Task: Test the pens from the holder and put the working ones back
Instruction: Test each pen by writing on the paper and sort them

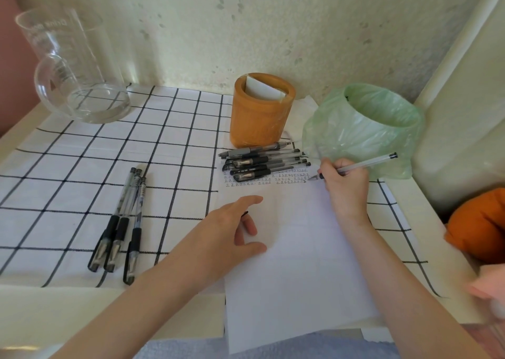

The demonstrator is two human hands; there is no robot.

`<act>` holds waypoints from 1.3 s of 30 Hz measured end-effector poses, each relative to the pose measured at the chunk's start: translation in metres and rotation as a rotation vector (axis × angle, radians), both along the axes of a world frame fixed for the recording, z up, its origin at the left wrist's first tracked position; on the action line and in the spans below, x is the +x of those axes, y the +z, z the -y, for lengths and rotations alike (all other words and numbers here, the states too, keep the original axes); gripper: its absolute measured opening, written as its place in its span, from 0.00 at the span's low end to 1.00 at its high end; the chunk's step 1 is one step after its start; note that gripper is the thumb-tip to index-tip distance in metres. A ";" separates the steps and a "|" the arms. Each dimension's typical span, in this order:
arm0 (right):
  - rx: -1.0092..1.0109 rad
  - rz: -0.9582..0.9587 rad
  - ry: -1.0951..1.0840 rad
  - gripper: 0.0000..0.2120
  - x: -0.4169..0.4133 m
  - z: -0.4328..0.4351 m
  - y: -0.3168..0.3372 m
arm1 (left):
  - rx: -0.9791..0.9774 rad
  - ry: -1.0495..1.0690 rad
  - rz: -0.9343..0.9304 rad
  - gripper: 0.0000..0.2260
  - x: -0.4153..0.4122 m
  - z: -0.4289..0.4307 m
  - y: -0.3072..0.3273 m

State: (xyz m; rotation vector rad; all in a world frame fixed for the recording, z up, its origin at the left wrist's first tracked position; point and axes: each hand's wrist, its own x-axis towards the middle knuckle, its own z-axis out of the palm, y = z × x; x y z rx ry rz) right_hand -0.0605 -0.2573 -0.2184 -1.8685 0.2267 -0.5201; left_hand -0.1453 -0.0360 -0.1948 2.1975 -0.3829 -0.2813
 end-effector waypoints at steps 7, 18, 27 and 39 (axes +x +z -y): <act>-0.002 -0.023 0.006 0.13 -0.002 -0.001 0.001 | 0.018 0.003 0.009 0.32 -0.001 0.000 -0.001; 0.015 -0.008 0.003 0.13 -0.001 0.001 -0.002 | 0.018 0.003 0.019 0.30 0.000 0.000 -0.003; -0.001 -0.016 0.011 0.13 -0.001 -0.001 -0.001 | 0.049 0.003 -0.013 0.30 0.000 0.001 -0.001; 0.054 -0.018 -0.002 0.15 -0.001 0.001 -0.002 | 0.031 -0.022 -0.006 0.23 -0.003 0.000 0.002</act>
